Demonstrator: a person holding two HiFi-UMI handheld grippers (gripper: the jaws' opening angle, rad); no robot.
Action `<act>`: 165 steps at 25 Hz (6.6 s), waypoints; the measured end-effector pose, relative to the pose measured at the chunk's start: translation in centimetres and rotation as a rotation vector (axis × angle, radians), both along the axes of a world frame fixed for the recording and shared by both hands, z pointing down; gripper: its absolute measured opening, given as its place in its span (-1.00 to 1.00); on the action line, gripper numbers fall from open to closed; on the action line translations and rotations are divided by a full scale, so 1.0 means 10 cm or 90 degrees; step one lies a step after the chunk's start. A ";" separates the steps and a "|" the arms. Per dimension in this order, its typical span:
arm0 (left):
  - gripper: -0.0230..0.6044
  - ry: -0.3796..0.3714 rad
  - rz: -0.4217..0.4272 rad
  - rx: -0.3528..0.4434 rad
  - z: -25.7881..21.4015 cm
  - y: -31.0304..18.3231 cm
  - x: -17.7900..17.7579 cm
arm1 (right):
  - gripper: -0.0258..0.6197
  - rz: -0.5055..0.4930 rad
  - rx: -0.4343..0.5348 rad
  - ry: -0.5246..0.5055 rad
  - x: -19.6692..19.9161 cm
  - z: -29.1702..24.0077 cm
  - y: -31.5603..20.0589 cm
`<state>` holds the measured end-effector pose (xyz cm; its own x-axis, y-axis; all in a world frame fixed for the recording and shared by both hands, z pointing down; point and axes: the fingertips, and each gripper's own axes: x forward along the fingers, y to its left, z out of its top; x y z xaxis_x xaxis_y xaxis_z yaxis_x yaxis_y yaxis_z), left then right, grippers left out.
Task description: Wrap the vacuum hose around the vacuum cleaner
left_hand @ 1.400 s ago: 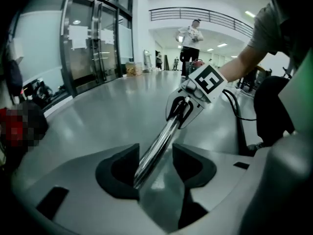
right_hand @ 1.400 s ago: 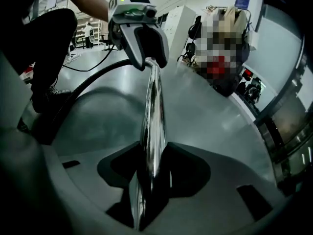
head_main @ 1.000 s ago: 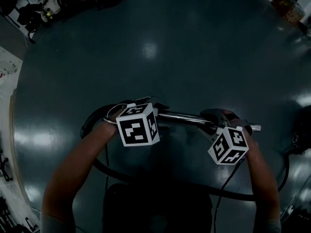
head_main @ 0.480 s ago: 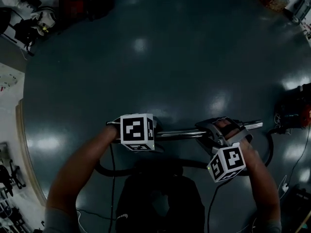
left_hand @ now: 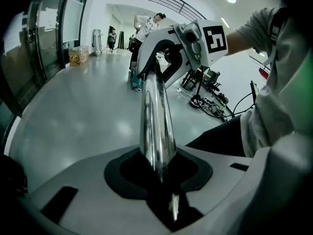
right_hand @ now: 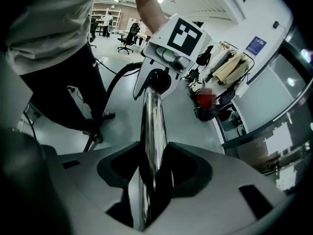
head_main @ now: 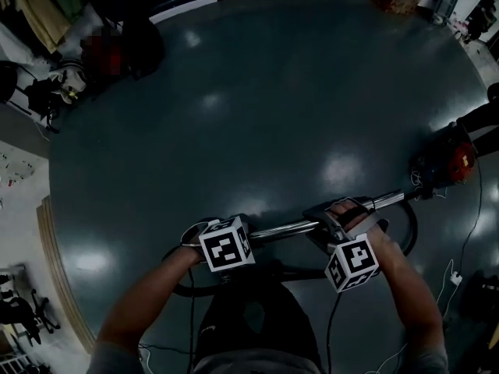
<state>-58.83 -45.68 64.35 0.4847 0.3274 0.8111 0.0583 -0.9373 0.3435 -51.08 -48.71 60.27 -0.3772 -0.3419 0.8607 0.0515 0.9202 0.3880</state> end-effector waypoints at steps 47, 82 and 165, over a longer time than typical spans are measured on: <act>-0.49 0.194 0.536 0.082 -2.01 2.68 -0.05 | -0.14 1.227 0.375 -1.218 -0.52 -2.39 3.01; -0.27 0.172 0.928 0.145 -2.06 3.76 -0.92 | -0.50 1.152 0.276 -1.160 -0.82 -2.49 4.33; -0.46 0.245 0.700 -0.288 -3.12 3.66 0.39 | -0.09 1.315 0.453 -1.065 -0.63 -1.99 2.34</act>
<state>-54.98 -9.12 33.18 -0.0414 0.9210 0.3874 0.9030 -0.1315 0.4090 -57.42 -25.27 40.35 0.6240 -0.7612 0.1766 -0.5266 -0.5766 -0.6247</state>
